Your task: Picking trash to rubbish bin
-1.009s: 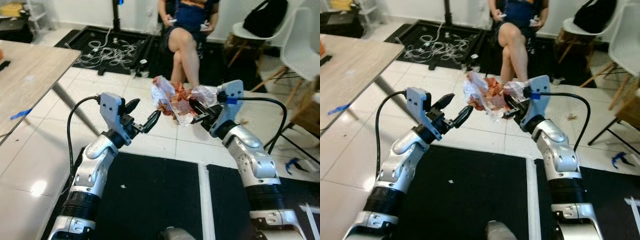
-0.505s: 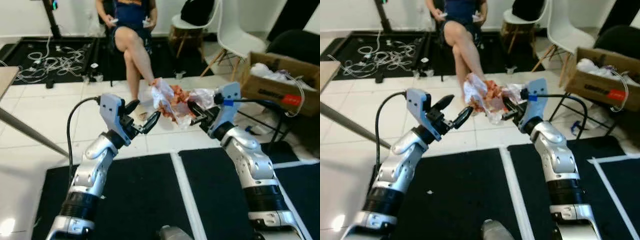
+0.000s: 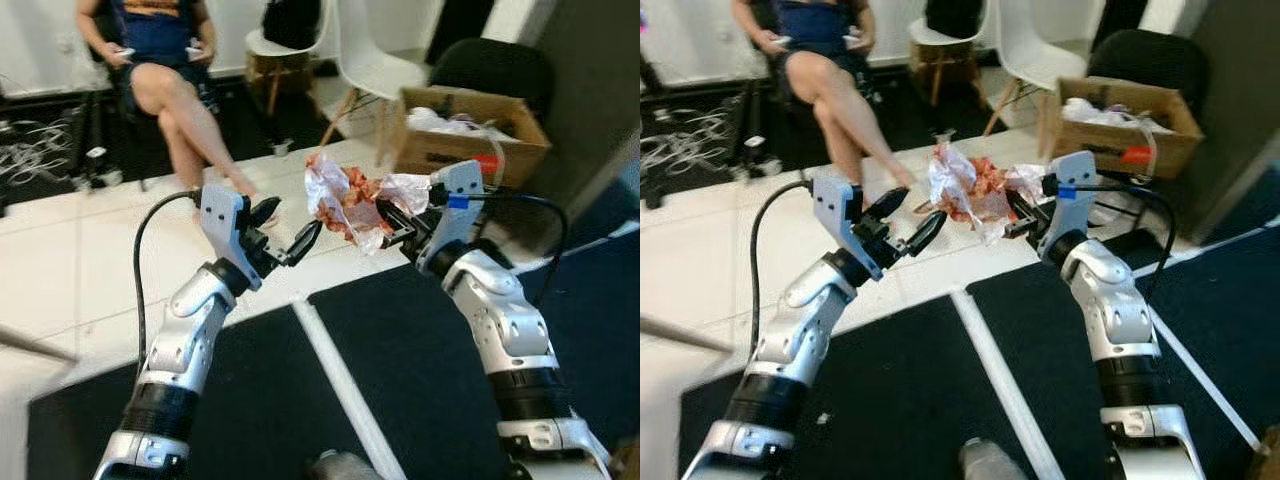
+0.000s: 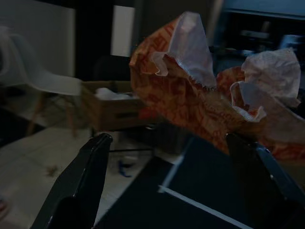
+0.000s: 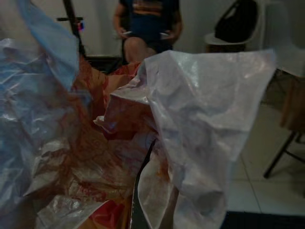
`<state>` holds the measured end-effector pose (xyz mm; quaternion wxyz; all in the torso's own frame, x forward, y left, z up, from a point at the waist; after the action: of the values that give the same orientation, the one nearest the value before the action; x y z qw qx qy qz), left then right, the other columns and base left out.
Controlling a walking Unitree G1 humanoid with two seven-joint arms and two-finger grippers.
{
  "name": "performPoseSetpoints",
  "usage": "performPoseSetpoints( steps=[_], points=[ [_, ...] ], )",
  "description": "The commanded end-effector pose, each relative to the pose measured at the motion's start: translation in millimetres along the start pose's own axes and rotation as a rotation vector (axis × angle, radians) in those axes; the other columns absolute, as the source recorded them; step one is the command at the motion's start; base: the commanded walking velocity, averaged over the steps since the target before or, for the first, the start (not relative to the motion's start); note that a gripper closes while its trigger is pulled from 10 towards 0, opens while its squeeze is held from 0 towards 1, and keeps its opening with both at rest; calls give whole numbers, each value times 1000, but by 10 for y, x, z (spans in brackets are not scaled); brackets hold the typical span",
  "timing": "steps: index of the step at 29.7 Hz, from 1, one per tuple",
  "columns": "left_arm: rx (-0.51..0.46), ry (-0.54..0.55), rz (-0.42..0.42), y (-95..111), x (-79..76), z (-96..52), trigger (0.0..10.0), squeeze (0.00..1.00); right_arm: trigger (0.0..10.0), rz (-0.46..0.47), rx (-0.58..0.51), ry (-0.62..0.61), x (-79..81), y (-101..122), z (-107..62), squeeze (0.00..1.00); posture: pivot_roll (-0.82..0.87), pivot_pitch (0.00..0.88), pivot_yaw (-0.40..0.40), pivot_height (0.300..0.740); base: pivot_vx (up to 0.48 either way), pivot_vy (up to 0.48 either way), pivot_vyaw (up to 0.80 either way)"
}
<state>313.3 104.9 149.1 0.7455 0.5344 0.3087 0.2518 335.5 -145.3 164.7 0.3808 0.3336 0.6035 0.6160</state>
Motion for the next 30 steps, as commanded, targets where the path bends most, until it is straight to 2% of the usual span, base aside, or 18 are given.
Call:
performPoseSetpoints(
  steps=[1, 30],
  points=[
    [3, -6, -5, -28, -13, -5, 10000, 0, 10000, 16, 24, -1, -11, -48, -12, 0, -85, 0, -23, 740, 0, 0, -769],
    [-3, -5, -4, -18, -11, 1, 10000, 0, 10000, 43, 28, 2, -18, -49, -4, 0, -85, 0, -23, 740, 0, 0, -769]
  ],
)
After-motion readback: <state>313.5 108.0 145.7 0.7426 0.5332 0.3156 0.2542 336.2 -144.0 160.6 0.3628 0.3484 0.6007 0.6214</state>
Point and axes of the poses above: a point about 5 cm out from each wrist's last joint towards the gripper, its own z axis pointing out of the wrist towards the gripper, its own y axis along the axis of the wrist's last joint, x = y × z, the point moved 1 cm from there along z, pointing out of the wrist towards the gripper, and after that the axes turned 6 degrees about -z, right-handed, at the moved point
